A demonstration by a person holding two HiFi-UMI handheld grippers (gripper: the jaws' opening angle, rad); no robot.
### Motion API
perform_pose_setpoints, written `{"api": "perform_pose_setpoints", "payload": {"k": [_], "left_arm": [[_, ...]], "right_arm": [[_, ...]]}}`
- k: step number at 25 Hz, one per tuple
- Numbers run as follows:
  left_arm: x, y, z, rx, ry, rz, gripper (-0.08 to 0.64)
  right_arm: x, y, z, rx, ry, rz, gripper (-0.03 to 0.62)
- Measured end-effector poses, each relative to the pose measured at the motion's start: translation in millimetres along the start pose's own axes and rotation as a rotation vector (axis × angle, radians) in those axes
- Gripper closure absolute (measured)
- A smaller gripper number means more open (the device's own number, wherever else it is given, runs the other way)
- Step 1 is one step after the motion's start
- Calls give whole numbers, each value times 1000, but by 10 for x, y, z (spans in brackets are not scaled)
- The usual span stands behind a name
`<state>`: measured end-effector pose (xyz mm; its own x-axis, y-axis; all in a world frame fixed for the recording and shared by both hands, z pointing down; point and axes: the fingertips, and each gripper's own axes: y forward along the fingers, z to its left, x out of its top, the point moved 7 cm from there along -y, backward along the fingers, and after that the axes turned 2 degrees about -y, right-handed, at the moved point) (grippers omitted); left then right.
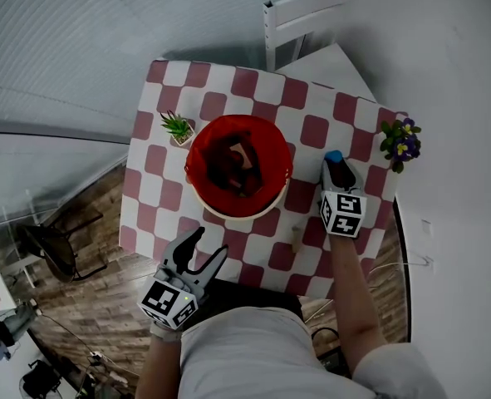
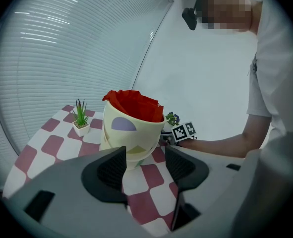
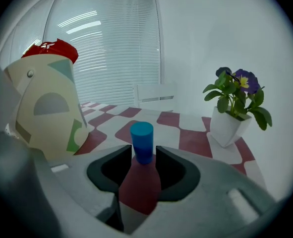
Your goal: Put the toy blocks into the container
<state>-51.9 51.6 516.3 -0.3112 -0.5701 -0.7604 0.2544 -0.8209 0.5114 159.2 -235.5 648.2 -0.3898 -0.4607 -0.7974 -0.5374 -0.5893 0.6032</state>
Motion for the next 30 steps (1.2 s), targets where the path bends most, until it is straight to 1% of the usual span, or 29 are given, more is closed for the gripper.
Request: {"api": "perform_pose_setpoints", "payload": {"k": [6,13,18,26,30], "left_arm": [[54,-31,-20,12,4,1,328],[27,-95,-8,11,5,-24,328],[30,-159,42,-7,14,-45,328],[168,-273,152,-77,34,-76,328],[236,-322,239,-125,56,-68,328]], "right_arm": [[-3,2,-8,7,-5,13,462],[45,-41,-33,15,35,-15,465],[208,-204,87,37,18,-45,465],[505,-606,410,57,4,-76,465],[698,-842,612,60,20,-100,465]]}}
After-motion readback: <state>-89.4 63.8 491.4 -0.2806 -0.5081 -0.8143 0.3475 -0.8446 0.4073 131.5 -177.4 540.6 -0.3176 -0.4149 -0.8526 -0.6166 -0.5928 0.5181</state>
